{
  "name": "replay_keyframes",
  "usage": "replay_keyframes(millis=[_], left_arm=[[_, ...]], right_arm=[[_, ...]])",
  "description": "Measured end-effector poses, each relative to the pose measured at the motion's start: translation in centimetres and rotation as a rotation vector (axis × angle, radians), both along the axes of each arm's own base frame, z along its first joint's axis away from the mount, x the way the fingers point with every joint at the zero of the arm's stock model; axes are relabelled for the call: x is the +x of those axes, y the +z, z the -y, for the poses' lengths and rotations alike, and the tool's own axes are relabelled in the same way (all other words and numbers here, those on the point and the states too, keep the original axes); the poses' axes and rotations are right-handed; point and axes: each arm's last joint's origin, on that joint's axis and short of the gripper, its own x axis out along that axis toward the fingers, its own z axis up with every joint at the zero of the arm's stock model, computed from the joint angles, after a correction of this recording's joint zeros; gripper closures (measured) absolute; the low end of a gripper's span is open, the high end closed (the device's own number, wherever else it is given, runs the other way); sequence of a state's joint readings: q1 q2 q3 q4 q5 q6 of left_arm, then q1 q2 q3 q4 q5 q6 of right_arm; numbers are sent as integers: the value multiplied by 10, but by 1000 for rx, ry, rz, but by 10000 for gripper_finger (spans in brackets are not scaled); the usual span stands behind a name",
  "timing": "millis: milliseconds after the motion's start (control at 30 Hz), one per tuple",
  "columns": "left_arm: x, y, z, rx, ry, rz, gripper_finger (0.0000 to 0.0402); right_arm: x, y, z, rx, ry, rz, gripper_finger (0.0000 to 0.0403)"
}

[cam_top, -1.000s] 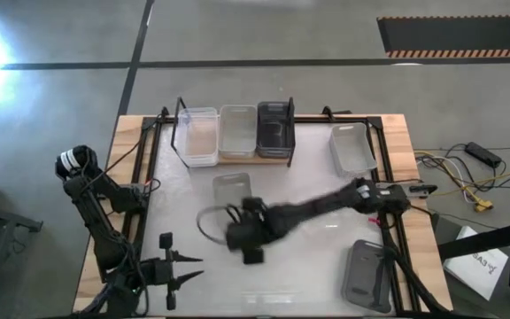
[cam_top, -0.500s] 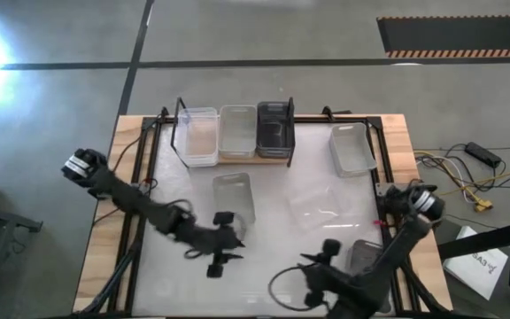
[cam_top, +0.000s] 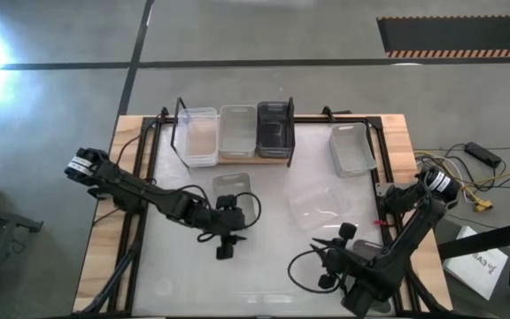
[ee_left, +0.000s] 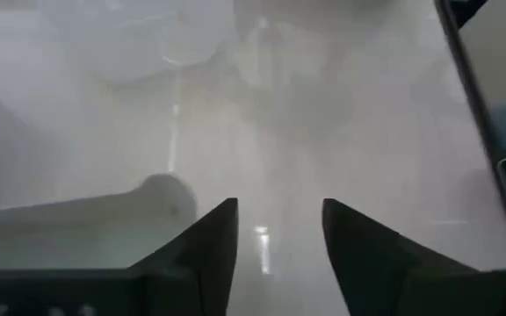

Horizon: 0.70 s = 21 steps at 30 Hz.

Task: Stack baskets on shelf by color
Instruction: Stack the bottom gray bin on top of the gray bin on the shelf

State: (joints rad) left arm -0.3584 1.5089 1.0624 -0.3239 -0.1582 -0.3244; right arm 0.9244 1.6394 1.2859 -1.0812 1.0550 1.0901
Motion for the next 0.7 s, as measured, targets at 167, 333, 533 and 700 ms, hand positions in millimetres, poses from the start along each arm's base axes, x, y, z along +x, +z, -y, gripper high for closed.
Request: replay_keyframes(millis=[167, 333, 533, 700], left_arm=[[1, -7, -3, 64, 57, -69, 182], [8, -34, -1, 77, 149, -210, 120], [25, -59, 6, 121, 192, -311, 146], [38, -66, 11, 135, 195, -332, 252]], right_arm=[[-2, 2, 6, -133, 40, 19, 340], [-6, 4, 14, -191, 43, 38, 344], [-10, -1, 19, -192, 37, 36, 344], [-13, -9, 23, -170, 14, 50, 344]])
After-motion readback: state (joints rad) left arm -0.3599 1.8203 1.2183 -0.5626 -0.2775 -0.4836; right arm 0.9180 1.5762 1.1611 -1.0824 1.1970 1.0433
